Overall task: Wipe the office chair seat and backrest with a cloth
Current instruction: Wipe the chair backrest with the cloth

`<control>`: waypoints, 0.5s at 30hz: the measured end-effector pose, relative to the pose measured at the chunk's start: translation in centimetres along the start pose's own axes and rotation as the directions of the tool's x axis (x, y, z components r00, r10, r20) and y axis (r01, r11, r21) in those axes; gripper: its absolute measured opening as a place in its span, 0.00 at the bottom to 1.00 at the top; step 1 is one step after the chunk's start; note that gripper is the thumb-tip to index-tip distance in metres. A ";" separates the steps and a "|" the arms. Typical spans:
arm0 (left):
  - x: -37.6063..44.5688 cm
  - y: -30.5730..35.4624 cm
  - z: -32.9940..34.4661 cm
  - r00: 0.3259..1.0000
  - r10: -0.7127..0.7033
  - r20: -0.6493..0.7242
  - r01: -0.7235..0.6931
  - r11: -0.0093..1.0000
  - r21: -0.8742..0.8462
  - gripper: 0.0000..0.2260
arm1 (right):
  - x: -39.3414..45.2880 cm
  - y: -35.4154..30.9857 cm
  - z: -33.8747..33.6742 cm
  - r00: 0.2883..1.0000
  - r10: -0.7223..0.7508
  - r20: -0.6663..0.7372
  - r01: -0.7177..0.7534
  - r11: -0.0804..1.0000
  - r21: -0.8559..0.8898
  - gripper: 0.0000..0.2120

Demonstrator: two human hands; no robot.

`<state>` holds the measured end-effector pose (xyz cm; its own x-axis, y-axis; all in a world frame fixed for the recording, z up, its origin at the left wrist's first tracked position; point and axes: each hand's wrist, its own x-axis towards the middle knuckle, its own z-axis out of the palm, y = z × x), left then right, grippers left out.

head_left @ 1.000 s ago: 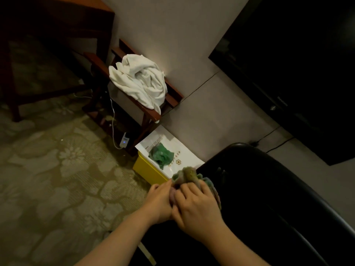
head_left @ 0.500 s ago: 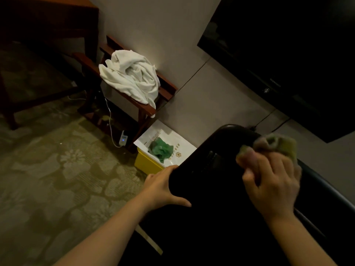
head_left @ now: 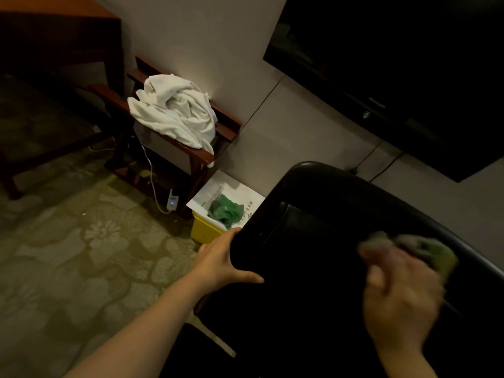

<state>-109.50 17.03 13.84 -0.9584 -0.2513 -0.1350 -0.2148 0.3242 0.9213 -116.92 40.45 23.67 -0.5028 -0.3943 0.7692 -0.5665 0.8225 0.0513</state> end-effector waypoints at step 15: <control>-0.7 -1.1 -1.4 0.992 -0.009 -0.127 0.019 0.997 0.072 0.48 | 1.8 -2.3 1.4 0.945 -0.306 0.115 0.304 0.952 0.033 0.20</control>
<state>-108.32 15.52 13.40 -0.9247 -0.3684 -0.0962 -0.2457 0.3843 0.8899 -117.42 37.27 24.04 -0.3773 -0.6712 0.6381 -0.7138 0.6497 0.2614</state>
